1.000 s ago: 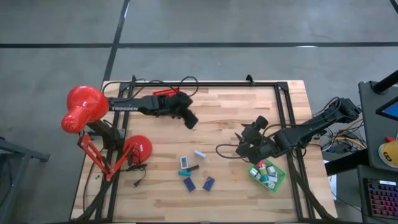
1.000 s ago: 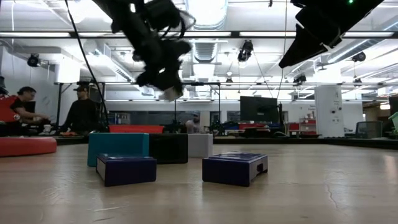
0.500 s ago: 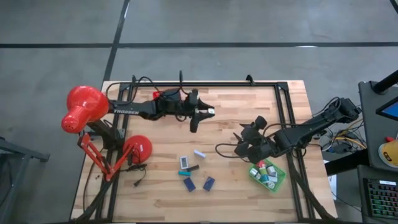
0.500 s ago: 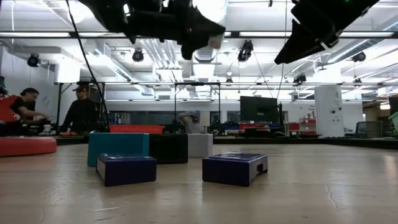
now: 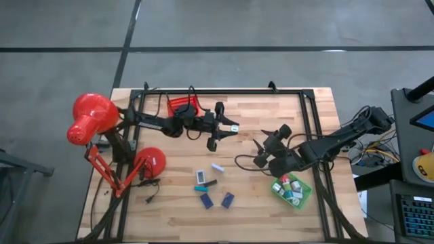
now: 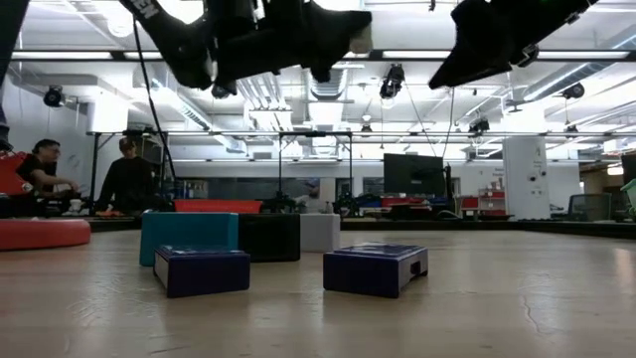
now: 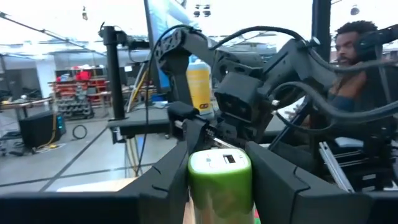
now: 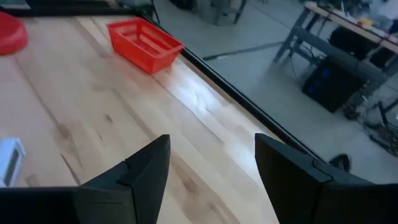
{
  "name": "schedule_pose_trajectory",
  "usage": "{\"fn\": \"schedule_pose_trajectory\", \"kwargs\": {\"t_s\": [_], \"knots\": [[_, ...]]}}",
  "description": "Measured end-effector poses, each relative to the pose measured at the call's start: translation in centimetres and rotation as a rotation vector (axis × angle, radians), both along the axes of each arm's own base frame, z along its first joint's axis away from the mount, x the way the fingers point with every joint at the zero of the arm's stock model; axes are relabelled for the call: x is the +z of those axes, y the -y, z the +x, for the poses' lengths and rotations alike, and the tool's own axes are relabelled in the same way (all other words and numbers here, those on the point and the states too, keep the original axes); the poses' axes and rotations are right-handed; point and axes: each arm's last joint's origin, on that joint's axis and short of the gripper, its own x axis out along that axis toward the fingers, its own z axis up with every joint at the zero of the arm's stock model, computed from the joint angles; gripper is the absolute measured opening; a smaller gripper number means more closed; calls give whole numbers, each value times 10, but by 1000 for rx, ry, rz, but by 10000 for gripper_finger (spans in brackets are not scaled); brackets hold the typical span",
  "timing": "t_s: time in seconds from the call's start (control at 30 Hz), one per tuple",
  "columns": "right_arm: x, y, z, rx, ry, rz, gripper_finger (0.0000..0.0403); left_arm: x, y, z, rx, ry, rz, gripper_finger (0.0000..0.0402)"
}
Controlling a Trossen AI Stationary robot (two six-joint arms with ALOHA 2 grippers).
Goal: Pick & Place Office items
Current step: Put the green charger adapter into the green bin
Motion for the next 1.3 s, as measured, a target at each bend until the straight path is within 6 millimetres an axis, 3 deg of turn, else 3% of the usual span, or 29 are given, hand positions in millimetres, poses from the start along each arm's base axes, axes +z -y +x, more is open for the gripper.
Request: {"fn": "schedule_pose_trajectory", "kwargs": {"t_s": [0.23, 0.53, 0.73, 0.93, 1.3], "knots": [[6, -4, 14, 110, 25, -116, 228, -3, -4, 19, -3, -6, -4, 140], [8, 3, 19, 117, 28, -110, 228, 1, -1, 18, -95, 13, 37, 140], [15, 11, 32, 328, 49, -35, 228, -3, 0, 18, -120, -3, 118, 140], [15, 23, 35, 303, 49, -27, 228, -5, 3, 17, -235, 1, 167, 140], [14, 21, 37, 425, 38, 21, 228, -5, 3, 17, -234, -5, 166, 140]]}}
